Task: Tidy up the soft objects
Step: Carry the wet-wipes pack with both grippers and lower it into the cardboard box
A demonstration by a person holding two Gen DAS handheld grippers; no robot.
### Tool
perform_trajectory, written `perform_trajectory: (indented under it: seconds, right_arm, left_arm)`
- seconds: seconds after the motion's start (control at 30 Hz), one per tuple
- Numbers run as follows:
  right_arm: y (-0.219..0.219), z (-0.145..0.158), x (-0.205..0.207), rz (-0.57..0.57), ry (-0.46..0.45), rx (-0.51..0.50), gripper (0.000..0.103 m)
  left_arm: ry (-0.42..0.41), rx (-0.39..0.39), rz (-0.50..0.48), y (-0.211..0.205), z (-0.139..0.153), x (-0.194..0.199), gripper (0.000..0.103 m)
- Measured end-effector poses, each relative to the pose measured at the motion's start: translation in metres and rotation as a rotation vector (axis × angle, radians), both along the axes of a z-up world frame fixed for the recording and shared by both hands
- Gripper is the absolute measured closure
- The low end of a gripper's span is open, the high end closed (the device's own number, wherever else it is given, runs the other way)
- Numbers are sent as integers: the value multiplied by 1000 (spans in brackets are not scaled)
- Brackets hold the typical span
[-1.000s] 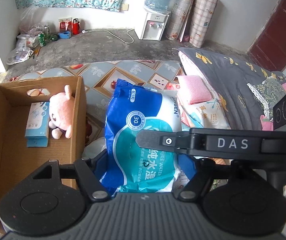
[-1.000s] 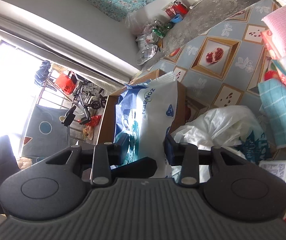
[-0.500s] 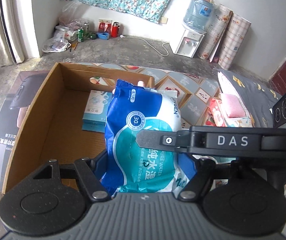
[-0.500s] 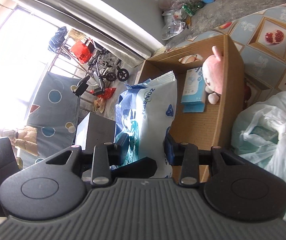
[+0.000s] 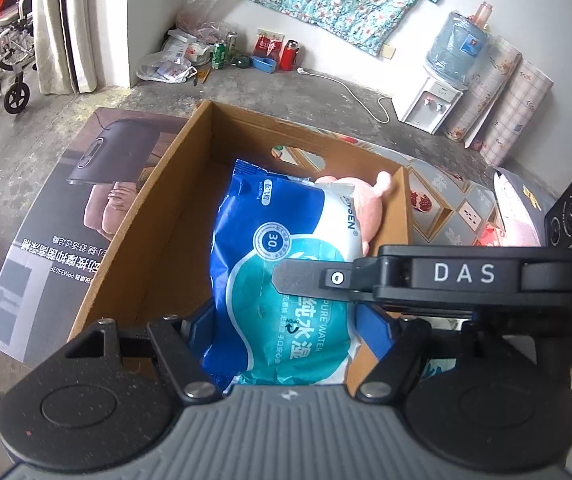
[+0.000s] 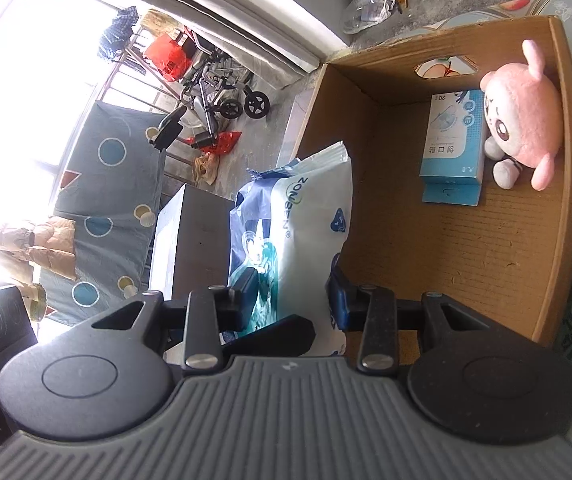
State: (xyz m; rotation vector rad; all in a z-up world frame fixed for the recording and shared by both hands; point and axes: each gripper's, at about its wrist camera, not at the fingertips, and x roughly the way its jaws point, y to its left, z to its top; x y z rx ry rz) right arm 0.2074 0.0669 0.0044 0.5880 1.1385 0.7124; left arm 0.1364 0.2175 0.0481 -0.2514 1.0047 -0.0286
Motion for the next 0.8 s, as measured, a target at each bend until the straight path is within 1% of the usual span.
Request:
perform_trajectory:
  seconds: [0.23, 0.43, 0.57, 0.67, 0.7, 0.8]
  right_arm:
    - [31, -26, 41, 0, 38, -30, 66]
    - [42, -61, 83, -38, 99, -28, 66]
    - [41, -86, 108, -87, 140, -9, 66]
    - [42, -108, 127, -134, 175, 24, 67]
    - [44, -116, 133, -150, 183, 22, 67]
    - [51, -139, 146, -172, 200, -37, 69]
  left_arm:
    - [39, -13, 27, 29, -25, 37, 29]
    - [76, -8, 13, 43, -51, 77, 29]
    - [89, 14, 9, 44, -67, 104, 29]
    - [72, 42, 26, 45, -77, 120, 29]
    - [79, 58, 36, 46, -81, 124, 29]
    - [107, 87, 60, 49, -94, 131, 29]
